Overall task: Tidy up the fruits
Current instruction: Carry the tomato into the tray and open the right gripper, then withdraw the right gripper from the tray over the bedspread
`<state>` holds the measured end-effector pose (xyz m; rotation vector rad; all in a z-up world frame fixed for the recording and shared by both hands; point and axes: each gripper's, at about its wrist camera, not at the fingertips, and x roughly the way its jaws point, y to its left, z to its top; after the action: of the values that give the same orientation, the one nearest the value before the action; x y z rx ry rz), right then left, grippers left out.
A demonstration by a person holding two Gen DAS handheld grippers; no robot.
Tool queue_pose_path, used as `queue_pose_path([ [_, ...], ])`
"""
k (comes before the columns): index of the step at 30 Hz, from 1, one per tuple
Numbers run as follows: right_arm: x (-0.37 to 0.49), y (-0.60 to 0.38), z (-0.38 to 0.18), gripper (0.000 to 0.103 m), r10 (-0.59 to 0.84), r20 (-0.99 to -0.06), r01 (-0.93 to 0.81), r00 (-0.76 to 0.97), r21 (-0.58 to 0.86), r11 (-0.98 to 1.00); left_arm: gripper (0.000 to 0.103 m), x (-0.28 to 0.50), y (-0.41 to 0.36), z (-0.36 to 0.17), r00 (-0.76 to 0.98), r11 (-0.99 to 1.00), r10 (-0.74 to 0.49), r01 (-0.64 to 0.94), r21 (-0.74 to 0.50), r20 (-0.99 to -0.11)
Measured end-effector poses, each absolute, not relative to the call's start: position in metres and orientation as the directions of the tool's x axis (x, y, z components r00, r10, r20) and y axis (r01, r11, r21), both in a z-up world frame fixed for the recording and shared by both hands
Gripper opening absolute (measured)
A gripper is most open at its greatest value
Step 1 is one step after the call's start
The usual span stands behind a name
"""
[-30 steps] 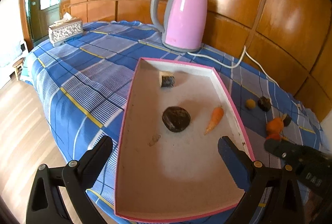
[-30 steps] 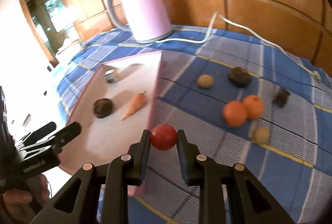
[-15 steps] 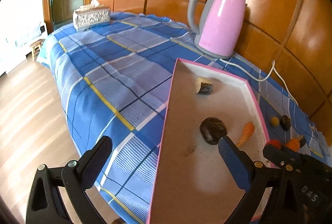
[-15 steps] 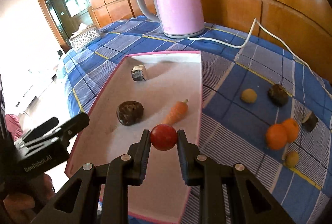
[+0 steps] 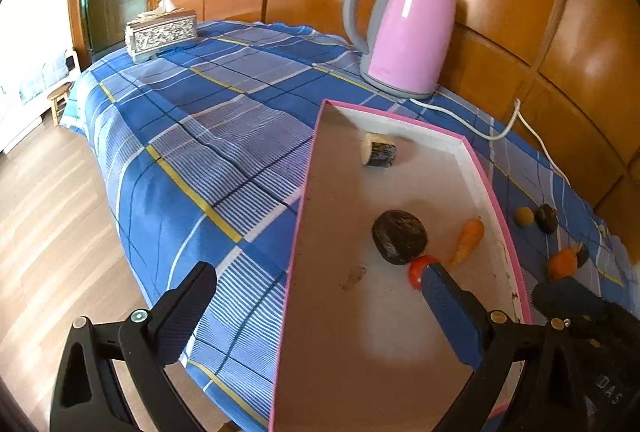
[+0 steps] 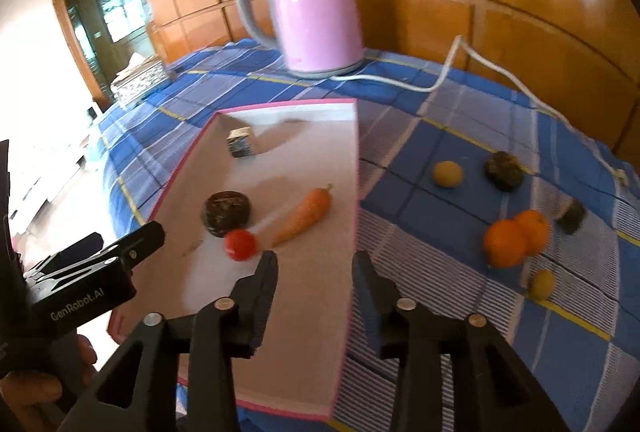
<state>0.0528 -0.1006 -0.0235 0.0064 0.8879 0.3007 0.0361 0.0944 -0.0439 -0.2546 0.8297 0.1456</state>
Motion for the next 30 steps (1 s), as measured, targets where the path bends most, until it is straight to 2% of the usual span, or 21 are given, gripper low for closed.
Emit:
queue_pose_path([
  [9, 0.033, -0.134, -0.017, 0.056, 0.122, -0.715, -0.092, 0.689, 0.081, 0.992, 0.103, 0.03, 0.072, -0.034, 0.699, 0.981, 0.003, -0.14, -0.133, -0.715],
  [30, 0.017, -0.198, -0.025, 0.056, -0.01, -0.711, 0.112, 0.703, 0.097, 0.989, 0.103, 0.018, 0.016, -0.027, 0.714, 0.997, -0.078, 0.06, -0.05, -0.696],
])
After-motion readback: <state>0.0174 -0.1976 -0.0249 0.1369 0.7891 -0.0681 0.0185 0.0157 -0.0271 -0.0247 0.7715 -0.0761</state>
